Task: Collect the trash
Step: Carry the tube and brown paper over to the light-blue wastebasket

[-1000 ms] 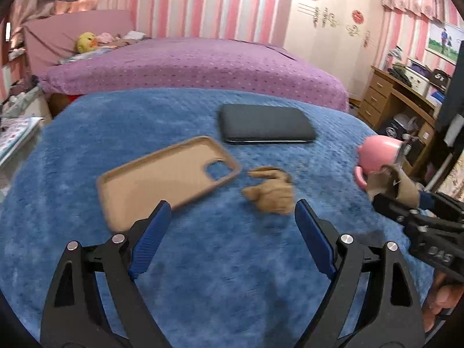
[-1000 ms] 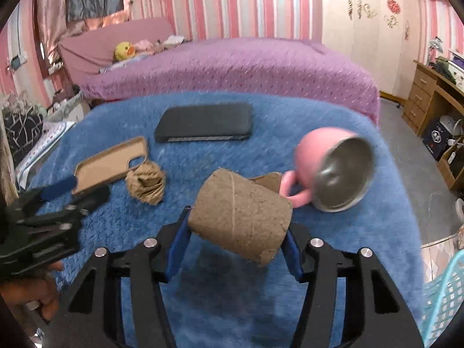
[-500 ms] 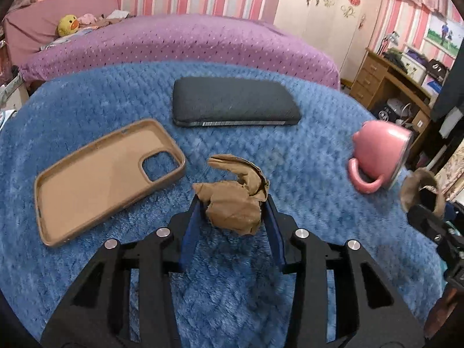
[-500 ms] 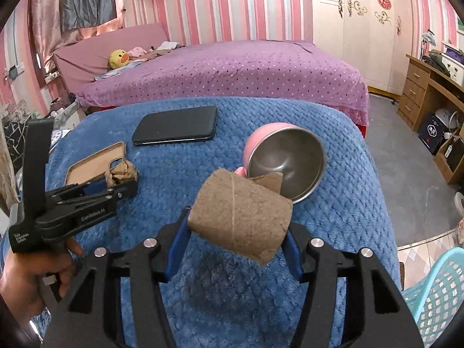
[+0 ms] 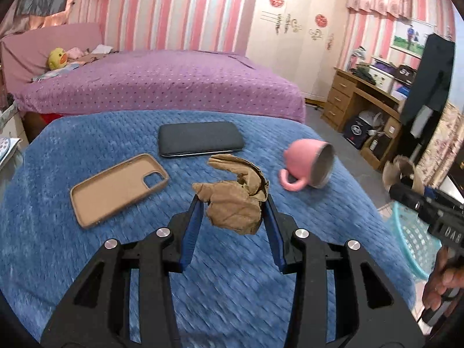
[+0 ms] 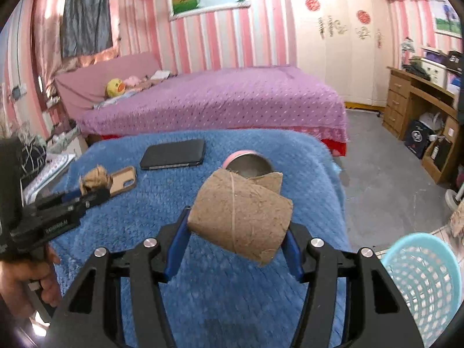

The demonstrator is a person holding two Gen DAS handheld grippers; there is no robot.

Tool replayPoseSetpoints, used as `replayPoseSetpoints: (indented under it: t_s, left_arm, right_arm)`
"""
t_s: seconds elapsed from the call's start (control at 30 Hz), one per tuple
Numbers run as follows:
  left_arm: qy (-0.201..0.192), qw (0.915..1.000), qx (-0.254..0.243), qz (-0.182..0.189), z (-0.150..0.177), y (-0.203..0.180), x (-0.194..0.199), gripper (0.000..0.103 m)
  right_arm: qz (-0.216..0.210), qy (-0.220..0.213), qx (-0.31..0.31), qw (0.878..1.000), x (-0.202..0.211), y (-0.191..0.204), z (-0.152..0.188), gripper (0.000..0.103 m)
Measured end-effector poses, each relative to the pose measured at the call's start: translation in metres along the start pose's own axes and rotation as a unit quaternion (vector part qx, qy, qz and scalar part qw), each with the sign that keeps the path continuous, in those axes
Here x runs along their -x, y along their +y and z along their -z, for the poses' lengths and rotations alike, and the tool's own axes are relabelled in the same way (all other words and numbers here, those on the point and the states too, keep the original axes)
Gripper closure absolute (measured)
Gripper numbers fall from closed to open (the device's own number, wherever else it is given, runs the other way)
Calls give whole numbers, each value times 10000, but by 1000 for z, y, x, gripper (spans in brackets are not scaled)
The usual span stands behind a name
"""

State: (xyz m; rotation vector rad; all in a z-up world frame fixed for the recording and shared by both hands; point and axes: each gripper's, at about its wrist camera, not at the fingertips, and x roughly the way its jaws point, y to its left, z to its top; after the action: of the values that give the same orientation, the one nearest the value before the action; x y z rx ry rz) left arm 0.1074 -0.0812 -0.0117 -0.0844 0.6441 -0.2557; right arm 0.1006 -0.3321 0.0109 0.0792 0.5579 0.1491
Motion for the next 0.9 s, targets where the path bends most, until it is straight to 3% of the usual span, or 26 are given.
replayPoseSetpoints:
  t_s: [0.17, 0.47, 0.9]
  left_arm:
    - [-277, 9992, -88, 275, 2, -27, 26, 62]
    - [-382, 9959, -306, 766, 8, -73, 40, 62]
    - [-379, 9931, -494, 992, 7, -107, 32, 62]
  right_arm:
    - [160, -233, -81, 9996, 30, -15, 2, 46]
    - [495, -325, -126, 9982, 56, -52, 8, 46]
    - [1041, -300, -488, 9929, 70, -113, 14, 46]
